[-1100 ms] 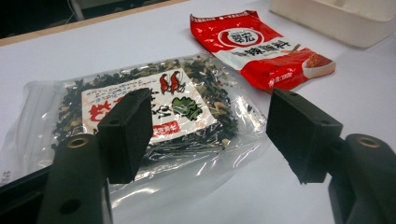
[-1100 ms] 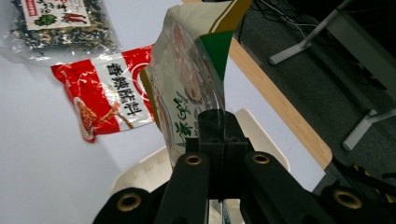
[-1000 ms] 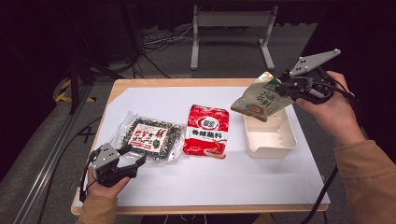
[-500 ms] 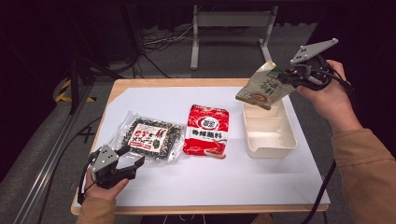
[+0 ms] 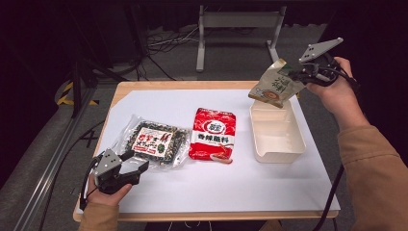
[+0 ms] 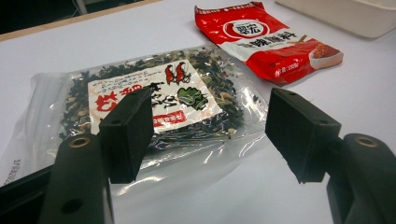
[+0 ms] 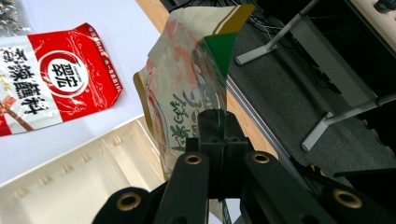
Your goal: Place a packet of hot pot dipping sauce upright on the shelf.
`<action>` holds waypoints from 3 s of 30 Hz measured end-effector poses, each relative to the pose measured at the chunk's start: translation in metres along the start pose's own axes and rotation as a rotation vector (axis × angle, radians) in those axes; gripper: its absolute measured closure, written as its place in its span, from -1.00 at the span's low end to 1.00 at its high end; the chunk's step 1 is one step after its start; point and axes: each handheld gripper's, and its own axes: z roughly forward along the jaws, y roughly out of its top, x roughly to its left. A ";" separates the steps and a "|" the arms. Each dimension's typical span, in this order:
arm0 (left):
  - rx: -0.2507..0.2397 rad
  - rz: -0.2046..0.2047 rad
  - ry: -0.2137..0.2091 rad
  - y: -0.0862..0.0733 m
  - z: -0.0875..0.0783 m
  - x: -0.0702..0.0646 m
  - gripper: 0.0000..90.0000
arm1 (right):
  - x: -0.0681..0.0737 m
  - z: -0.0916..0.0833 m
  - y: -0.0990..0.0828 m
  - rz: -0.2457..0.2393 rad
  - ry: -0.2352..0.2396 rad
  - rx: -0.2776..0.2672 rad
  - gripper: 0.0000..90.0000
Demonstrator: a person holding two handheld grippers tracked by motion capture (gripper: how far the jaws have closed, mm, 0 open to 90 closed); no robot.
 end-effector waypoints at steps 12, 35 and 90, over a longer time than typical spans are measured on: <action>0.001 -0.014 -0.003 0.000 0.000 0.001 -0.28 | -0.007 0.024 -0.006 -0.050 -0.031 0.054 0.99; 0.009 -0.014 -0.011 0.000 0.000 0.002 -0.26 | 0.000 0.058 -0.015 -0.122 -0.014 0.169 0.99; 0.017 0.015 -0.044 0.004 0.010 0.002 -0.28 | 0.020 0.066 -0.017 0.059 -0.053 -0.038 0.01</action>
